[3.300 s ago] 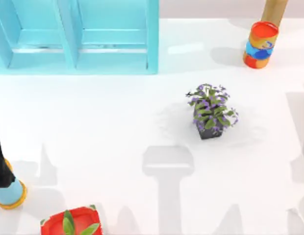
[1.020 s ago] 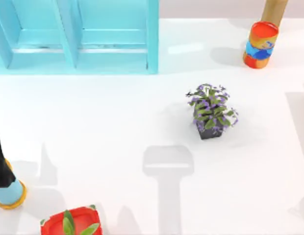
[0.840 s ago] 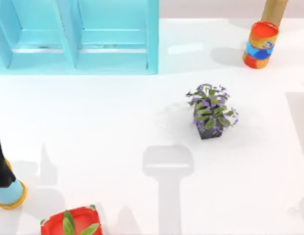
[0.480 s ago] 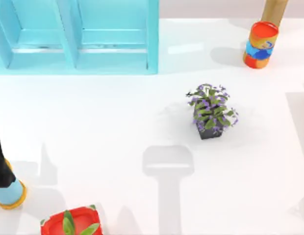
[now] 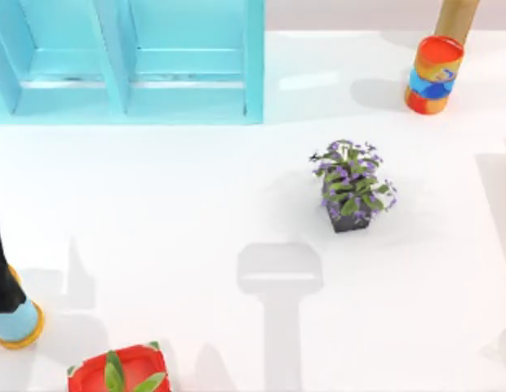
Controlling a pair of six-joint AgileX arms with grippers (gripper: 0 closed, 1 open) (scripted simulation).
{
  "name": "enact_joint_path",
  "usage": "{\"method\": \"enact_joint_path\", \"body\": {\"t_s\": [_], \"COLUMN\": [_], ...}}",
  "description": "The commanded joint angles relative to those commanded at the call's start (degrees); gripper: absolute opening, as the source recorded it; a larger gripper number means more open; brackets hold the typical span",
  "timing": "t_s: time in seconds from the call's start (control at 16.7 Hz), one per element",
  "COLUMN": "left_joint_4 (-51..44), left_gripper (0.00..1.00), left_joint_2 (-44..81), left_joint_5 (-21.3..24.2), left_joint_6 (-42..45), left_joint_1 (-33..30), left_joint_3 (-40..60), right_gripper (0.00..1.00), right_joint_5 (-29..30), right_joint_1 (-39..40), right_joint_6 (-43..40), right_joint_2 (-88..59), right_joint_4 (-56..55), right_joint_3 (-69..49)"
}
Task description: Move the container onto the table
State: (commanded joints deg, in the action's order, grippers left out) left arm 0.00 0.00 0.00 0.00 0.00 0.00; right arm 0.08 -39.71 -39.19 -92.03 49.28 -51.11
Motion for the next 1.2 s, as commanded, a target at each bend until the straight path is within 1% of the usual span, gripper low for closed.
{"method": "enact_joint_path", "body": {"t_s": [0.06,0.12,0.72,0.96,1.2], "left_joint_4": [0.0,0.0,0.0,0.0,0.0], "left_gripper": [1.00,1.00,1.00,1.00,1.00], "left_joint_2": [0.0,0.0,0.0,0.0,0.0], "left_joint_5": [0.0,0.0,0.0,0.0,0.0], "left_joint_6": [0.0,0.0,0.0,0.0,0.0], "left_joint_1": [0.0,0.0,0.0,0.0,0.0], "left_joint_3": [0.0,0.0,0.0,0.0,0.0], "right_gripper": [0.02,0.00,0.00,0.00,0.00], "right_joint_5": [0.0,0.0,0.0,0.0,0.0], "right_joint_1": [0.0,0.0,0.8,6.4,13.4], "right_joint_6": [0.0,0.0,0.5,4.7,11.6], "right_joint_2": [0.0,0.0,0.5,3.8,9.1], "right_joint_4": [0.0,0.0,0.5,5.9,14.1], "right_joint_3": [0.0,0.0,-0.5,-3.2,-6.0]}}
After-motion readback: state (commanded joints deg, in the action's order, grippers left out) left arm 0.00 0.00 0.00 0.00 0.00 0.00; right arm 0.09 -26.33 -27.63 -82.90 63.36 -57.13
